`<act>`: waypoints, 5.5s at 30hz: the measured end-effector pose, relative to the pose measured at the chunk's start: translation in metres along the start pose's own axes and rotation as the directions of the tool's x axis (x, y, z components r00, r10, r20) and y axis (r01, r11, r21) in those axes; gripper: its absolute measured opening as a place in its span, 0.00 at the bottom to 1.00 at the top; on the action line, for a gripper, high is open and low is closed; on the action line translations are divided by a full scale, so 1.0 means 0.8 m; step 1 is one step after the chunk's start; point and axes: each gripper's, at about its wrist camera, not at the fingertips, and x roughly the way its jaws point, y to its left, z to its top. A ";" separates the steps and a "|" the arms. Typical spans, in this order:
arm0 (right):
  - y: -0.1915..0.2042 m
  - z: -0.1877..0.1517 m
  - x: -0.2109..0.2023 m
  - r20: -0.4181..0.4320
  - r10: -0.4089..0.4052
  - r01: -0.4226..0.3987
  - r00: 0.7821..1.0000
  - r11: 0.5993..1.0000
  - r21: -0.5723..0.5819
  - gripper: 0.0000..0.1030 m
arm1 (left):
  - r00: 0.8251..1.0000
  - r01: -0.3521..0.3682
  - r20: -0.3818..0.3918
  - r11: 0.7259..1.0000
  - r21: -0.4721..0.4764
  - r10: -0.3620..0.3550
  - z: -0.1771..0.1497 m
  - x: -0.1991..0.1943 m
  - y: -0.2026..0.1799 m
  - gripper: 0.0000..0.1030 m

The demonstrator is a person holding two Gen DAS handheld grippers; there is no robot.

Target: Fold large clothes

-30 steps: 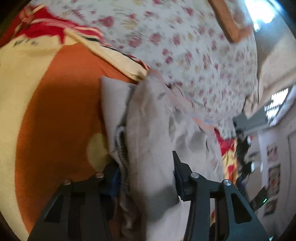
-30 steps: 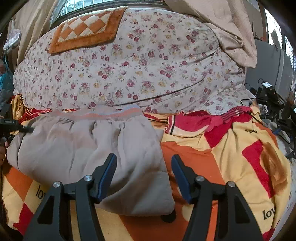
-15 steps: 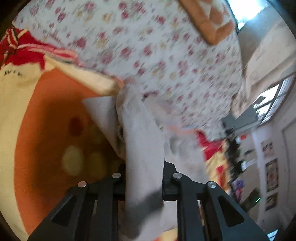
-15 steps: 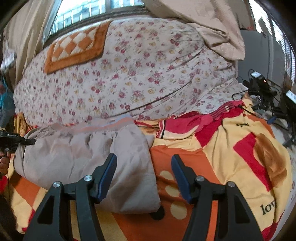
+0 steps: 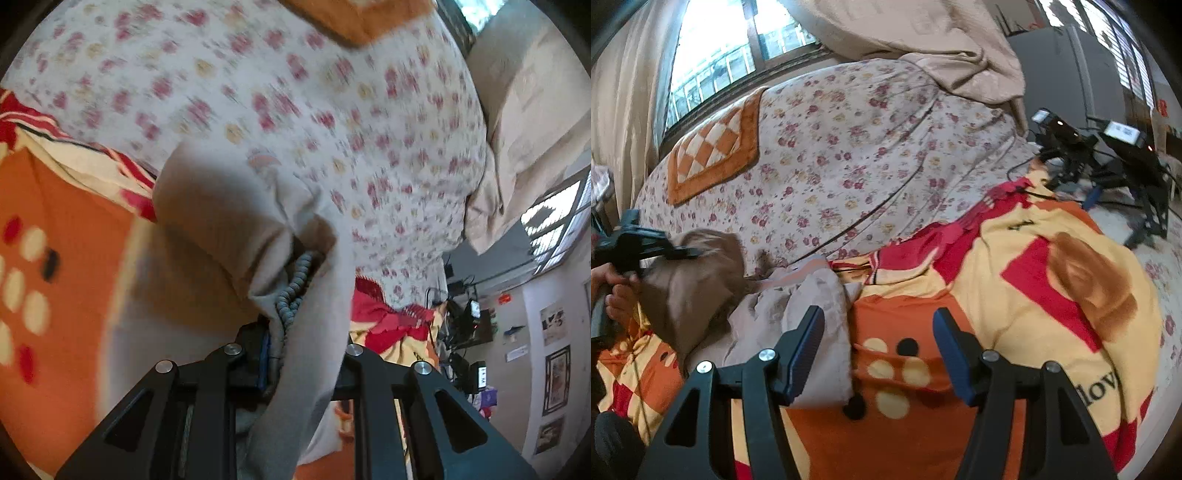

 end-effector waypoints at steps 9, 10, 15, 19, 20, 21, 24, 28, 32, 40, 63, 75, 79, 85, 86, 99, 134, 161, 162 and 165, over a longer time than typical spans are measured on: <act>-0.050 -0.001 -0.018 0.023 0.020 -0.022 1.000 0.996 0.090 0.62 | 0.987 -0.130 -0.088 0.988 0.089 0.138 -0.089 0.121 -0.042 0.13; -0.053 -0.001 -0.019 0.023 0.017 -0.019 1.000 0.995 0.093 0.62 | 0.988 -0.129 -0.079 0.987 0.092 0.136 -0.093 0.122 -0.040 0.15; -0.051 -0.002 -0.018 0.025 -0.001 -0.001 1.000 0.997 0.079 0.62 | 0.998 -0.026 -0.051 0.999 0.031 0.028 -0.094 0.118 -0.034 0.35; -0.040 -0.001 -0.017 0.037 -0.034 0.032 0.999 0.998 0.048 0.62 | 0.995 0.077 -0.070 0.997 -0.011 -0.077 -0.086 0.104 -0.043 0.37; -0.037 -0.001 -0.017 0.041 -0.041 0.040 0.998 0.998 0.041 0.62 | 0.992 0.100 -0.073 0.995 -0.015 -0.101 -0.083 0.098 -0.046 0.37; -0.033 -0.001 -0.017 0.047 -0.051 0.050 0.998 0.998 0.029 0.62 | 0.990 0.122 -0.070 0.992 -0.019 -0.123 -0.080 0.090 -0.049 0.37; -0.022 0.000 -0.019 0.064 -0.070 0.070 0.995 0.998 0.000 0.62 | 0.984 0.173 -0.045 0.985 -0.017 -0.173 -0.070 0.062 -0.051 0.37; 0.004 0.003 -0.024 0.109 -0.078 0.083 0.991 0.996 -0.046 0.62 | 0.992 0.123 0.018 0.992 0.001 -0.123 -0.055 0.012 -0.022 0.37; 0.052 0.008 -0.018 0.151 -0.024 0.042 0.988 0.992 -0.121 0.62 | 0.997 -0.017 0.080 1.000 0.023 0.015 -0.049 -0.034 0.032 0.37; 0.155 0.024 0.058 -0.049 0.356 -0.358 0.933 0.907 -0.220 0.62 | 0.985 -0.102 0.147 0.990 0.100 0.087 -0.071 -0.056 0.107 0.37; 0.060 -0.041 0.161 -0.457 0.154 -0.189 0.876 0.981 -0.032 0.17 | 0.997 -0.062 -0.001 0.855 0.515 0.073 -0.132 0.015 0.030 0.15; 0.068 -0.035 0.146 -0.398 0.045 -0.101 0.916 0.987 -0.123 0.39 | 0.993 -0.071 -0.052 0.898 0.434 0.104 -0.143 0.030 0.062 0.15; 0.078 -0.009 0.111 -0.240 0.081 -0.113 0.967 0.986 -0.123 0.31 | 0.994 -0.064 -0.051 0.905 0.420 0.094 -0.142 0.029 0.064 0.15; 0.156 0.011 0.069 0.043 0.163 -0.140 0.986 0.935 -0.325 0.30 | 0.995 -0.061 -0.052 0.911 0.407 0.089 -0.140 0.030 0.065 0.15; 0.167 0.004 0.088 0.002 0.157 -0.147 0.988 0.928 -0.341 0.29 | 0.995 -0.060 -0.053 0.911 0.407 0.089 -0.140 0.030 0.065 0.15; 0.117 -0.032 0.213 -0.371 -0.008 -0.071 0.929 0.978 -0.198 0.13 | 0.994 -0.081 -0.028 0.885 0.459 0.105 -0.146 0.030 0.053 0.16; 0.121 -0.037 0.211 -0.367 -0.018 -0.061 0.930 0.978 -0.202 0.15 | 0.993 -0.098 -0.021 0.886 0.453 0.120 -0.145 0.031 0.053 0.23; 0.122 -0.037 0.211 -0.367 -0.018 -0.060 0.930 0.978 -0.201 0.15 | 0.992 -0.103 -0.021 0.887 0.450 0.126 -0.143 0.032 0.055 0.25; 0.122 -0.037 0.210 -0.366 -0.018 -0.060 0.930 0.978 -0.201 0.15 | 0.992 -0.103 -0.022 0.887 0.450 0.126 -0.143 0.033 0.056 0.26; 0.122 -0.037 0.210 -0.366 -0.019 -0.059 0.931 0.978 -0.201 0.15 | 0.992 -0.102 -0.023 0.889 0.446 0.126 -0.142 0.033 0.059 0.27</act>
